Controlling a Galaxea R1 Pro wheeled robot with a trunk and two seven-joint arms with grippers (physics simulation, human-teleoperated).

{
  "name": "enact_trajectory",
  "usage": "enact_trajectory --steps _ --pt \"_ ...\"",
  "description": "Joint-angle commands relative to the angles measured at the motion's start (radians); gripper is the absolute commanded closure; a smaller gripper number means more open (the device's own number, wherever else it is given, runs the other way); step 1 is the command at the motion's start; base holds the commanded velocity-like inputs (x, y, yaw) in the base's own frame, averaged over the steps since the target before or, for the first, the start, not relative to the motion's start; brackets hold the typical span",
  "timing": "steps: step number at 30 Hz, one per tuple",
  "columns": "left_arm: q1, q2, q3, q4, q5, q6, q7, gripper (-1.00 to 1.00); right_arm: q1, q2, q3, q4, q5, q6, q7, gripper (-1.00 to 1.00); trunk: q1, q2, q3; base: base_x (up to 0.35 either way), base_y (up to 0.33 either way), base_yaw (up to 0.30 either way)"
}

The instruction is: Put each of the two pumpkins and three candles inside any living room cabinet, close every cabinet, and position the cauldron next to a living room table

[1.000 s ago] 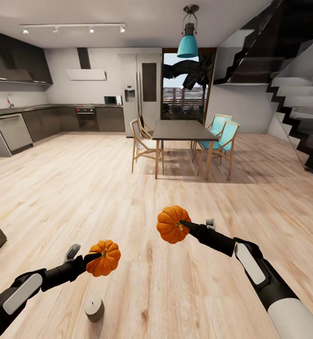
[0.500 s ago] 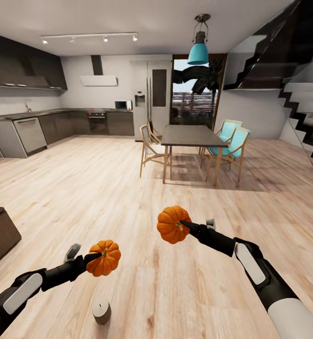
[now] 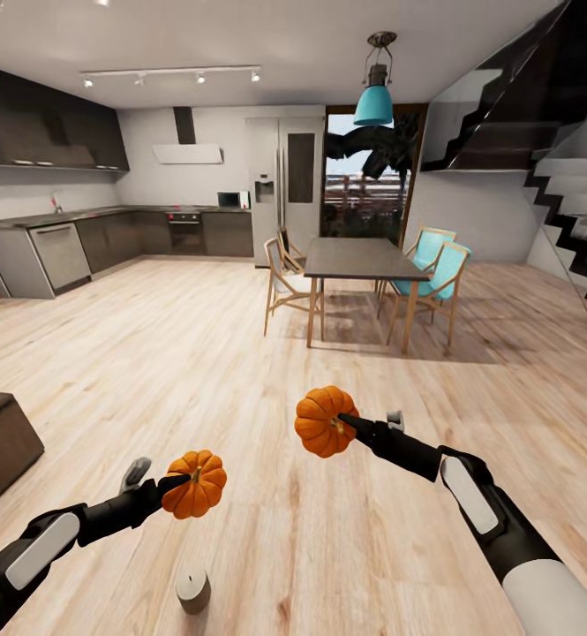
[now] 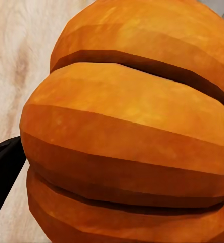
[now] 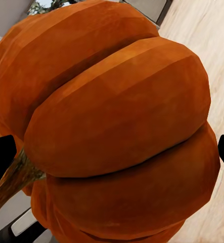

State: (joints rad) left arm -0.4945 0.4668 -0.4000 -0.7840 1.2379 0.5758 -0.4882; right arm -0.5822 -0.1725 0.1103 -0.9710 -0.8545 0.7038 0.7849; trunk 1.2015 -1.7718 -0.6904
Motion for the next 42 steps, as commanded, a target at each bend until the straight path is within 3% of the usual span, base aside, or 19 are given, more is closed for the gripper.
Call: enact_trajectory --steps 1,11,22,42 --pt "-0.001 0.001 -0.003 0.000 0.006 0.003 0.002 1.00 -0.001 -0.002 0.002 0.000 -0.008 0.006 0.000 1.00 -0.004 0.007 0.002 0.000 0.000 0.000" --pt "-0.001 0.001 -0.002 0.000 0.006 0.003 0.002 1.00 -0.001 0.000 0.002 0.001 -0.008 0.006 -0.002 1.00 -0.042 0.077 0.034 0.000 0.000 0.061" --pt "-0.001 0.008 0.000 0.001 0.008 0.003 0.002 1.00 -0.001 0.000 0.002 0.007 -0.008 0.006 -0.007 1.00 -0.042 0.077 0.034 0.000 0.000 0.157" --pt "-0.001 0.015 0.001 0.002 0.014 0.002 -0.004 1.00 -0.001 0.001 0.002 0.021 -0.008 -0.023 -0.009 1.00 -0.042 0.077 0.034 -0.066 0.026 0.274"
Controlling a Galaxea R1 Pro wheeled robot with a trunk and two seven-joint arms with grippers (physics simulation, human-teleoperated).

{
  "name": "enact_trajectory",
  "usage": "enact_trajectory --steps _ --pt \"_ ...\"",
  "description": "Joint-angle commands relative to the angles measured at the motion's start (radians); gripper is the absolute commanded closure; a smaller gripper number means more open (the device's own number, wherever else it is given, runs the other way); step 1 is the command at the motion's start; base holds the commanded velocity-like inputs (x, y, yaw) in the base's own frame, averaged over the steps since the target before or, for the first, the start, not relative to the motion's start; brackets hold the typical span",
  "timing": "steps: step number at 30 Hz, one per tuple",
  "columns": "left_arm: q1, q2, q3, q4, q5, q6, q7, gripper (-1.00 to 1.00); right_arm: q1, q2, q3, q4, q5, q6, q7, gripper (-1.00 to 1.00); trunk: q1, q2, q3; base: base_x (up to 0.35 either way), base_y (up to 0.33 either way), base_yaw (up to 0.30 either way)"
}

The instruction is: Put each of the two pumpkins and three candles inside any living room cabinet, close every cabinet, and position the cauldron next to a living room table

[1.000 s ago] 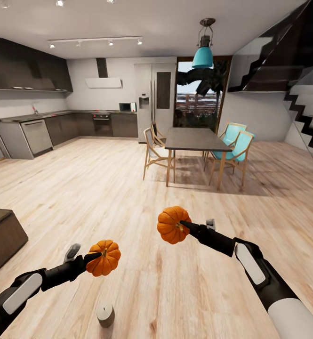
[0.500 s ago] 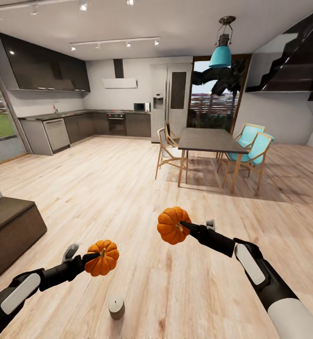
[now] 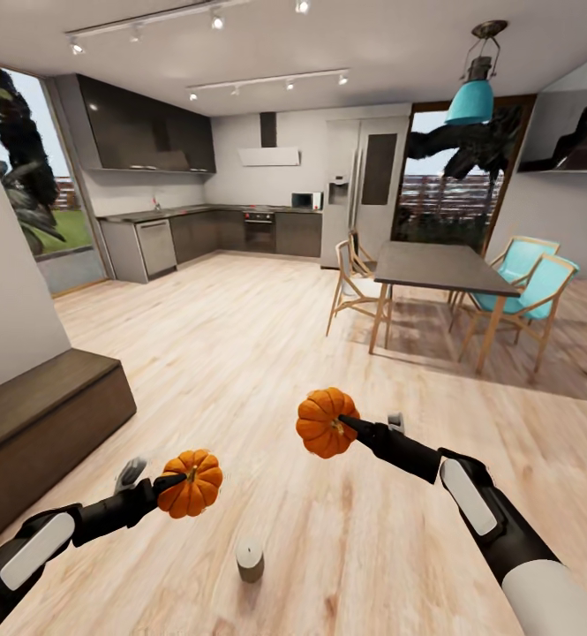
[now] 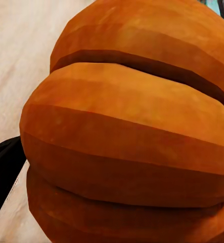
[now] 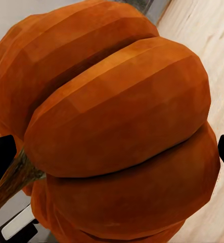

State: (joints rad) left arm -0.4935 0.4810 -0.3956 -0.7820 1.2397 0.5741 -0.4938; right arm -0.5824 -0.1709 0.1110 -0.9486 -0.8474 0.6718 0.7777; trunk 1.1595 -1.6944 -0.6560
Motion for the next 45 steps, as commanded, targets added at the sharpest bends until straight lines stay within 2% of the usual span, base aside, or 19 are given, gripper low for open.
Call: enact_trajectory --steps 1,17,45 --pt "-0.002 0.001 -0.003 0.001 0.012 0.004 0.001 1.00 -0.001 -0.001 0.001 -0.001 -0.015 0.009 -0.002 1.00 0.000 -0.001 -0.001 -0.090 0.120 0.280" --pt "-0.001 0.000 0.011 0.017 0.012 0.003 0.001 1.00 -0.001 -0.001 0.001 0.001 -0.013 0.009 -0.002 1.00 0.000 -0.001 -0.001 -0.009 0.202 0.280" --pt "-0.001 0.001 0.011 0.017 0.010 0.003 0.001 1.00 -0.001 -0.001 0.001 0.001 -0.013 0.009 -0.003 1.00 0.000 -0.001 -0.001 -0.002 0.006 0.280"
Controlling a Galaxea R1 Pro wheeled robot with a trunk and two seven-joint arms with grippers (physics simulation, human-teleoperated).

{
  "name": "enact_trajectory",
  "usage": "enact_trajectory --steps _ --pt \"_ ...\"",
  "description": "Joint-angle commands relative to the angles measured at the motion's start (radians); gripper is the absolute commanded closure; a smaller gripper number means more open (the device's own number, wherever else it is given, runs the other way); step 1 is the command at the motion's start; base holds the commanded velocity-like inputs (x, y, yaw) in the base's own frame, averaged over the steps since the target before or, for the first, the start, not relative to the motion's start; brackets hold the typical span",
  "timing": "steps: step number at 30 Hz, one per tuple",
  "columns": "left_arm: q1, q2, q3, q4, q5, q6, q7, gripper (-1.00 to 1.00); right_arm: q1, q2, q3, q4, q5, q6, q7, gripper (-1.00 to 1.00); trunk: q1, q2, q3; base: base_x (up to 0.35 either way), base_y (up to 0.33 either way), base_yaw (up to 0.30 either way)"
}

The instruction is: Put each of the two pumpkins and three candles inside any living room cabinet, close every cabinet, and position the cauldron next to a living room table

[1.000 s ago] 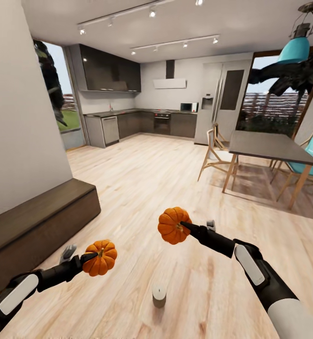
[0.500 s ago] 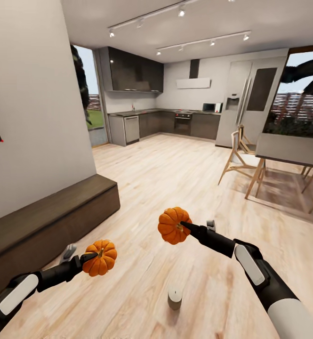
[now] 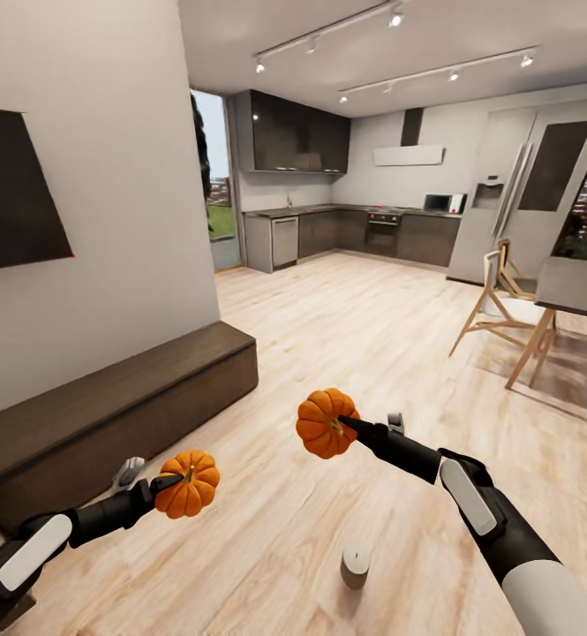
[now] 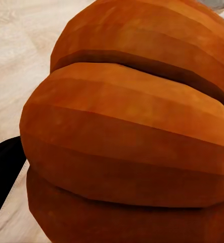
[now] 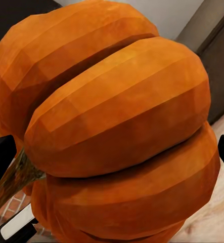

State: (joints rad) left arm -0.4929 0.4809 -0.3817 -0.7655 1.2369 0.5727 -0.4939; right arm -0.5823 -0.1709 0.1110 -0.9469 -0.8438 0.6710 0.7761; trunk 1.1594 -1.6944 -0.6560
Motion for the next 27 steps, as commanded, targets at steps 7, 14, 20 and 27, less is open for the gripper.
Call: enact_trajectory --steps 7,14,20,27 --pt "-0.002 0.001 -0.003 0.000 0.013 0.005 0.001 1.00 -0.001 -0.001 0.000 -0.001 -0.015 0.010 -0.001 1.00 0.000 -0.001 -0.001 -0.068 0.002 0.280" --pt "-0.002 0.001 -0.003 0.000 0.013 0.005 0.001 1.00 -0.001 -0.001 0.000 -0.001 -0.014 0.011 -0.001 1.00 0.000 -0.001 -0.001 -0.065 0.104 0.280" --pt "-0.002 0.001 -0.002 0.000 0.013 0.005 0.001 1.00 -0.001 -0.001 0.001 -0.001 -0.010 0.012 -0.002 1.00 0.000 -0.001 -0.001 -0.006 0.171 0.280" --pt "-0.002 0.001 -0.002 0.000 0.013 0.005 0.001 1.00 -0.001 -0.001 0.001 -0.001 -0.008 0.012 -0.003 1.00 0.000 -0.001 -0.001 0.000 0.198 0.280"
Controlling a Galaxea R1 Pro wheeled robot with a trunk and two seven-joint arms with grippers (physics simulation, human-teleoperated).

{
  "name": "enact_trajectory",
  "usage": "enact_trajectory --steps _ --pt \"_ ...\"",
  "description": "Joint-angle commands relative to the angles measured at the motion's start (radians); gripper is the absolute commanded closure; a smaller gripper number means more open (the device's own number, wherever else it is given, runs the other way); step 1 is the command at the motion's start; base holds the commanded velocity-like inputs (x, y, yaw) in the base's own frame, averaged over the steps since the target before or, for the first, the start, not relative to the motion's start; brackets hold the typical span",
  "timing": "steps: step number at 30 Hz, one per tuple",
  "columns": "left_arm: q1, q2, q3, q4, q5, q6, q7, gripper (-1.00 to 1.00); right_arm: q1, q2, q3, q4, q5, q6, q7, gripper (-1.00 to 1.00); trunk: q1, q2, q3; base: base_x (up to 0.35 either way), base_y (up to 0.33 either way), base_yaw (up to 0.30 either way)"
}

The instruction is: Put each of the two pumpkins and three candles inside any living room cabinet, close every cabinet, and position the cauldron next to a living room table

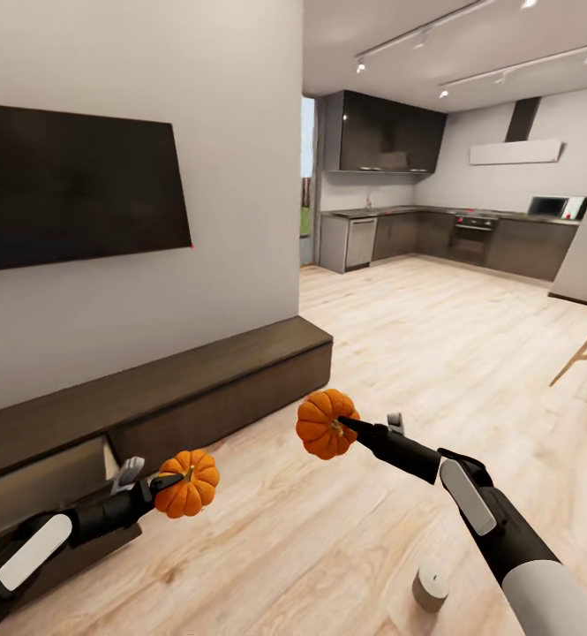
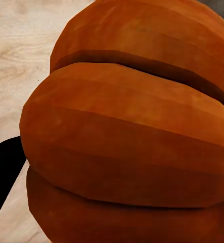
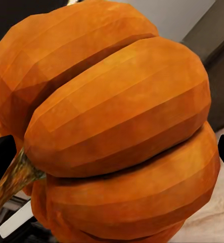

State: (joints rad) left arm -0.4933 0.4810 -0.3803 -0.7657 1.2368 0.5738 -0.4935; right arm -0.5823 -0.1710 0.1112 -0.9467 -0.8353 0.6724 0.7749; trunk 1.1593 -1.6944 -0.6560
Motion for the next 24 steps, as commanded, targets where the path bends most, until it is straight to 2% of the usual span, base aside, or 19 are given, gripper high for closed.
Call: enact_trajectory --steps 1,10,24 --pt "-0.002 0.001 -0.003 0.000 0.013 0.004 0.001 1.00 -0.001 -0.001 0.001 -0.001 -0.016 0.010 -0.002 1.00 0.000 -0.001 -0.001 0.000 0.201 0.280" --pt "-0.001 0.001 -0.002 0.000 0.013 0.004 0.001 1.00 -0.001 -0.001 0.001 -0.001 -0.016 0.011 -0.002 1.00 0.000 -0.001 -0.001 0.000 0.192 0.280" --pt "-0.001 0.001 0.000 0.000 0.015 0.004 -0.002 1.00 -0.001 -0.001 0.002 -0.001 -0.016 0.012 -0.025 1.00 0.000 -0.001 -0.001 0.000 0.012 0.280"
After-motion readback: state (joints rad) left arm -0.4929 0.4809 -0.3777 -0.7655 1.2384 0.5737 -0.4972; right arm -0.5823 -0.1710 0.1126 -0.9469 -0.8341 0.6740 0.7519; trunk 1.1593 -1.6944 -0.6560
